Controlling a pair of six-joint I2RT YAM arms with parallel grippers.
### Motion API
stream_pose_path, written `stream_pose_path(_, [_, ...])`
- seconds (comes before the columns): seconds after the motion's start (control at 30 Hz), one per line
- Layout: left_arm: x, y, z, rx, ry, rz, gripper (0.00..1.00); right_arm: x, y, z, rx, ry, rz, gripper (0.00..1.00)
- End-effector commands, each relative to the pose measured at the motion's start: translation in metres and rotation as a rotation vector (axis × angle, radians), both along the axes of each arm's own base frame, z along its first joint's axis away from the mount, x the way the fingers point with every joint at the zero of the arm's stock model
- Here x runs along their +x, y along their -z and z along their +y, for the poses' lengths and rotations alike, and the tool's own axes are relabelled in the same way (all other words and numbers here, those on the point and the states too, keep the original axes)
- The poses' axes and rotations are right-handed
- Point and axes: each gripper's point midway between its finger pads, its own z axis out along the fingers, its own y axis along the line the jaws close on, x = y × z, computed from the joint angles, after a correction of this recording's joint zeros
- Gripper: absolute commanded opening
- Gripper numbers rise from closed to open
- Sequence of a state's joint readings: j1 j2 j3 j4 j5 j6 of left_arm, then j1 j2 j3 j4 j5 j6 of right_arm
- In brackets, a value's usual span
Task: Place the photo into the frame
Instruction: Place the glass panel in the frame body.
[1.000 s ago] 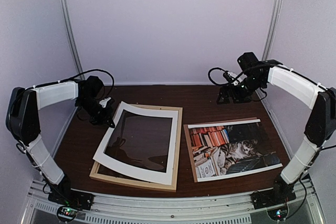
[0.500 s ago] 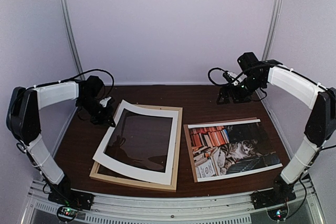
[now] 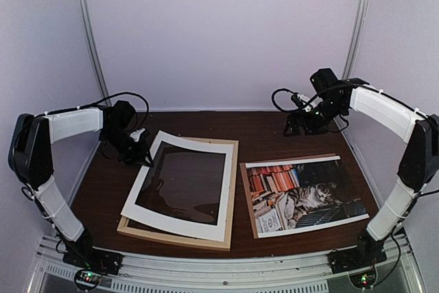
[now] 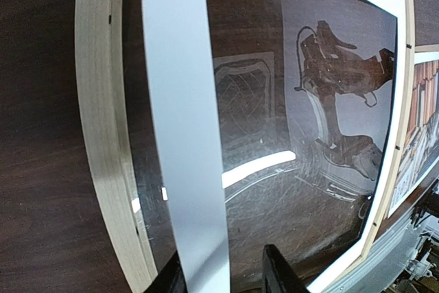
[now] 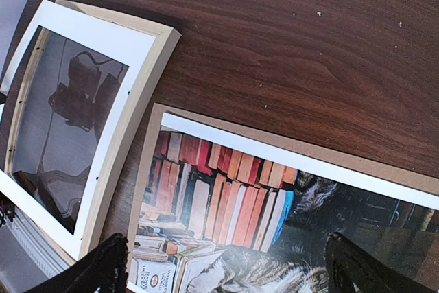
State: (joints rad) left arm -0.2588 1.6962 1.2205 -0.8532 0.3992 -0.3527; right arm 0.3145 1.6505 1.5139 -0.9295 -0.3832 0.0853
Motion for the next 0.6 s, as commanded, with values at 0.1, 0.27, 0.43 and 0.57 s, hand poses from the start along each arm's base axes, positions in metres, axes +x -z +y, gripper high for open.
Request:
stream_pose_path(0.1, [0.009,-0.006,0.003,0.016,0.009,-0.046,0.43,0.006,-0.006,0.000,-0.008,0.004,-0.023,0.99])
stream_pose_path(0.27, [0.008,-0.003,0.007,0.040,0.009,-0.040,0.47,0.005,-0.006,0.000,-0.010,0.005,-0.023,0.99])
stream_pose_path(0.43, [0.008,-0.003,0.018,0.109,0.010,-0.049,0.54,0.003,-0.004,-0.002,-0.018,0.009,-0.020,0.99])
stream_pose_path(0.57, [0.011,-0.006,0.024,0.149,0.005,-0.074,0.57,0.003,-0.002,-0.003,-0.021,0.016,-0.018,0.99])
